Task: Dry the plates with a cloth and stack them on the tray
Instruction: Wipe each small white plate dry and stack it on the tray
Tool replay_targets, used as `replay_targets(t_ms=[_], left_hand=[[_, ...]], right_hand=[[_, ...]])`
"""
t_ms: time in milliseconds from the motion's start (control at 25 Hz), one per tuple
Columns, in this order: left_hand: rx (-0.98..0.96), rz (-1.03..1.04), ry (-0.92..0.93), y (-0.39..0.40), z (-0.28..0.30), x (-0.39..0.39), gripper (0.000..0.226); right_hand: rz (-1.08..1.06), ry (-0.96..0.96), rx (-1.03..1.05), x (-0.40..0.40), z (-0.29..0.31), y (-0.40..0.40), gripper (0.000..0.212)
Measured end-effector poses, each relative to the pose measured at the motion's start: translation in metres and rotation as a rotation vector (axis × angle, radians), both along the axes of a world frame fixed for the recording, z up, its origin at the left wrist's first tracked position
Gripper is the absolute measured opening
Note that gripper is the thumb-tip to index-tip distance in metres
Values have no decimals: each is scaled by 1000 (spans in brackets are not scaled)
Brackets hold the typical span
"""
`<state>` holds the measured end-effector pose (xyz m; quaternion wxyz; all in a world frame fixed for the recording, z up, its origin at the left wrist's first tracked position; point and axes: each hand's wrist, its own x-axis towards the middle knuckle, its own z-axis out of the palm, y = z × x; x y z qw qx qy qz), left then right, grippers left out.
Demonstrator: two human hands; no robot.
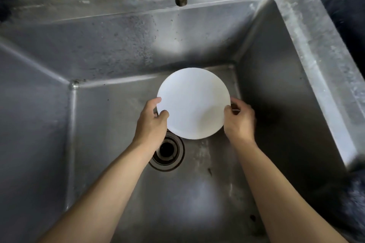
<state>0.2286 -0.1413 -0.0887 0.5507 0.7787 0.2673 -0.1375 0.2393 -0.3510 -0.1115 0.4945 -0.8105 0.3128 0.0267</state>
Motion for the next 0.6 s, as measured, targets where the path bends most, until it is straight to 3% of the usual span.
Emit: replay_targets(t_ms=[320, 600], left_hand=[[-116, 93, 14, -4, 14, -6, 47], [-125, 217, 6, 4, 68, -67, 46]], right_hand=[[-68, -15, -11, -9, 6, 0, 25], [9, -47, -29, -53, 71, 10, 23]])
